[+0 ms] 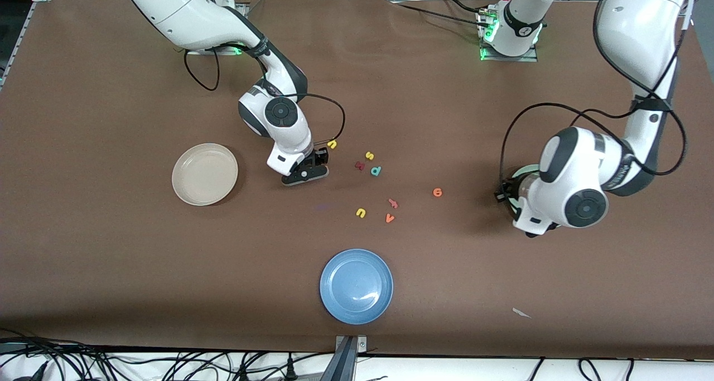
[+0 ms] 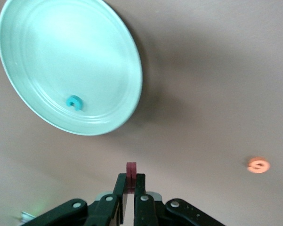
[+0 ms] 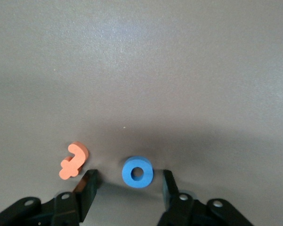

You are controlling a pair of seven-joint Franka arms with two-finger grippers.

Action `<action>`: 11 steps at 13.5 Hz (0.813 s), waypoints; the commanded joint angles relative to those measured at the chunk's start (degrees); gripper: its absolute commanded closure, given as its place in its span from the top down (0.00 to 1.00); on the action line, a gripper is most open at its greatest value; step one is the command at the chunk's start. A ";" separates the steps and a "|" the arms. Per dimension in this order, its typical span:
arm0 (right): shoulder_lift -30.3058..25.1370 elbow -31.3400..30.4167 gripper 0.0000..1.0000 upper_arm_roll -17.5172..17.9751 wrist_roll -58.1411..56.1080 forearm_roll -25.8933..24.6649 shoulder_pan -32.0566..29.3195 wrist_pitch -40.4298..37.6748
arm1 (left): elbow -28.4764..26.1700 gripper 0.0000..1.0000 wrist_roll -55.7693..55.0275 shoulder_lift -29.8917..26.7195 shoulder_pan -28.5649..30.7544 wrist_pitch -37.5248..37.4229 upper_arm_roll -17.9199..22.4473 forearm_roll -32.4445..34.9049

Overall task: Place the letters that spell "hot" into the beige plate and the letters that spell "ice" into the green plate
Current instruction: 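Drop the pink i on the green plate while the right gripper lifts the o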

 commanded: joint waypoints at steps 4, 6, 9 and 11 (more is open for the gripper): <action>0.87 1.05 0.42 -0.87 0.18 -1.20 0.94 0.37 | -8.37 0.00 19.61 -0.23 8.48 4.82 -0.06 -0.88; 0.87 1.05 0.33 -0.87 0.27 -1.02 0.94 0.37 | -9.18 0.08 19.62 0.47 8.66 7.39 -0.06 -0.97; 0.61 1.05 0.14 -1.05 0.18 -0.85 0.85 0.37 | -9.18 0.89 19.79 1.18 8.93 7.57 -0.06 -1.05; -0.26 1.05 0.13 -1.48 -0.17 -0.50 0.68 0.19 | -8.39 1.00 19.88 0.91 8.93 7.48 -0.15 -1.58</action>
